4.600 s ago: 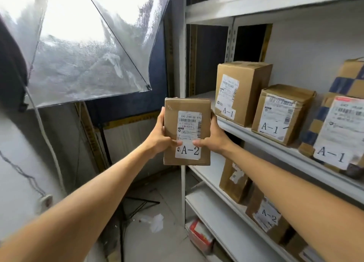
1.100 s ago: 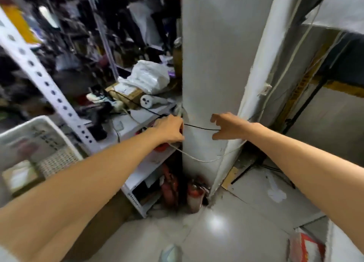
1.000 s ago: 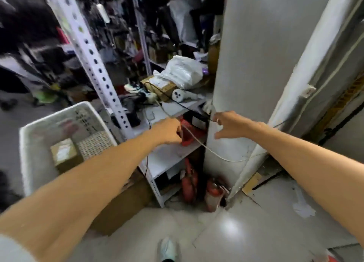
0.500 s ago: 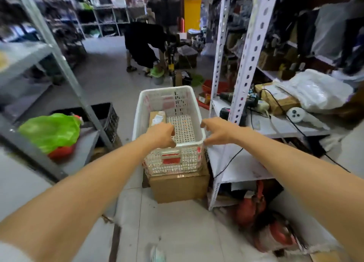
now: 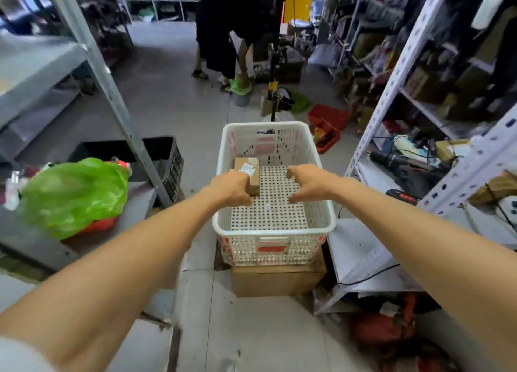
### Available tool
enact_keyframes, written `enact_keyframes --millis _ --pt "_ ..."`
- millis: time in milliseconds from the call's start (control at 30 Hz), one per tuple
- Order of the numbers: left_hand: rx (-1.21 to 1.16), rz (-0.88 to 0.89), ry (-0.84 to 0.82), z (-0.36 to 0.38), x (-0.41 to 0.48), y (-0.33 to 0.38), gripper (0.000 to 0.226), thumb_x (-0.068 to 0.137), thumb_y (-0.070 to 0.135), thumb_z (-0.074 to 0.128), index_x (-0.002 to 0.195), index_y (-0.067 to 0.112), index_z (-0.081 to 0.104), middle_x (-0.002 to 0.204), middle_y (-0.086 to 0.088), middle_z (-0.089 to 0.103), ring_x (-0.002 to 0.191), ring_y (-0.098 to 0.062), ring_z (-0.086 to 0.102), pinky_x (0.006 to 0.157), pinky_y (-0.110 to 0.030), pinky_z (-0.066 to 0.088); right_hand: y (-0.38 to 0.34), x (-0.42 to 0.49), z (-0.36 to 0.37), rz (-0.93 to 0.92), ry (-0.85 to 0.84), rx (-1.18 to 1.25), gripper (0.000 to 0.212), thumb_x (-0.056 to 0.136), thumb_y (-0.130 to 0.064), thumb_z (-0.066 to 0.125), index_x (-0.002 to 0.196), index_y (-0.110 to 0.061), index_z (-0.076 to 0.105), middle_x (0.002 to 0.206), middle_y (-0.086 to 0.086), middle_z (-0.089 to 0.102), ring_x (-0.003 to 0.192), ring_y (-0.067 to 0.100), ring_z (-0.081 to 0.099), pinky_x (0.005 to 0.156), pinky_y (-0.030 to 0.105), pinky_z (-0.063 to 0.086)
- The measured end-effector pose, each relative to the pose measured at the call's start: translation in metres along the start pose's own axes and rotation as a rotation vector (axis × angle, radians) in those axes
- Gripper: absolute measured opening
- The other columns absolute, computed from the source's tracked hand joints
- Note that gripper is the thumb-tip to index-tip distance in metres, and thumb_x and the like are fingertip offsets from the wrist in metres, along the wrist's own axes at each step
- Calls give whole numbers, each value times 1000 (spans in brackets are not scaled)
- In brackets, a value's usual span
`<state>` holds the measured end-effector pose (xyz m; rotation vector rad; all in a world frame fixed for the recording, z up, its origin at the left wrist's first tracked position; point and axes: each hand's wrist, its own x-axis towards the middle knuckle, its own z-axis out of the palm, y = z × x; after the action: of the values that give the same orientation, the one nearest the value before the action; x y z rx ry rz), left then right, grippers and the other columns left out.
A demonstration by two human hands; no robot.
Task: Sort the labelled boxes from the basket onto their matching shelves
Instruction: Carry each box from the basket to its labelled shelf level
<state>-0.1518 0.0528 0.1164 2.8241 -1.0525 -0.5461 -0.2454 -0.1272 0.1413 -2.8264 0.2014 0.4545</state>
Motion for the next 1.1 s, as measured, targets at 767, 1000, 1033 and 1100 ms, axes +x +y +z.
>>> enact_keyframes --millis 767,1000,1033,1100 --pt "-104 -78 -79 -43 273 -36 46 81 31 70 121 13 57 119 -6 64 104 -26 61 81 -34 51 76 269 -68 -31 -107 66 43 74 -22 71 111 -10 52 115 8 62 99 23 59 79 33 52" --pt "-129 -84 -155 -26 337 -68 44 81 31 71 119 13 58 114 -5 66 99 -24 63 82 -37 52 98 332 -56 33 -187 115 54 81 -28 69 126 -7 46 128 12 53 111 27 53 86 35 46" --pt "-120 -77 -174 -21 347 -75 43 81 31 71 119 14 58 114 -5 65 98 -24 62 78 -35 50 100 341 -51 47 -201 127 54 81 -27 68 126 -6 46 128 13 53 110 27 53 87 36 48" --pt "-109 -67 -217 -7 369 -88 44 81 31 71 119 15 57 117 -5 62 98 -24 61 72 -32 44 102 358 -40 70 -213 172 53 83 -22 67 128 -6 46 130 15 54 114 28 54 93 37 48"
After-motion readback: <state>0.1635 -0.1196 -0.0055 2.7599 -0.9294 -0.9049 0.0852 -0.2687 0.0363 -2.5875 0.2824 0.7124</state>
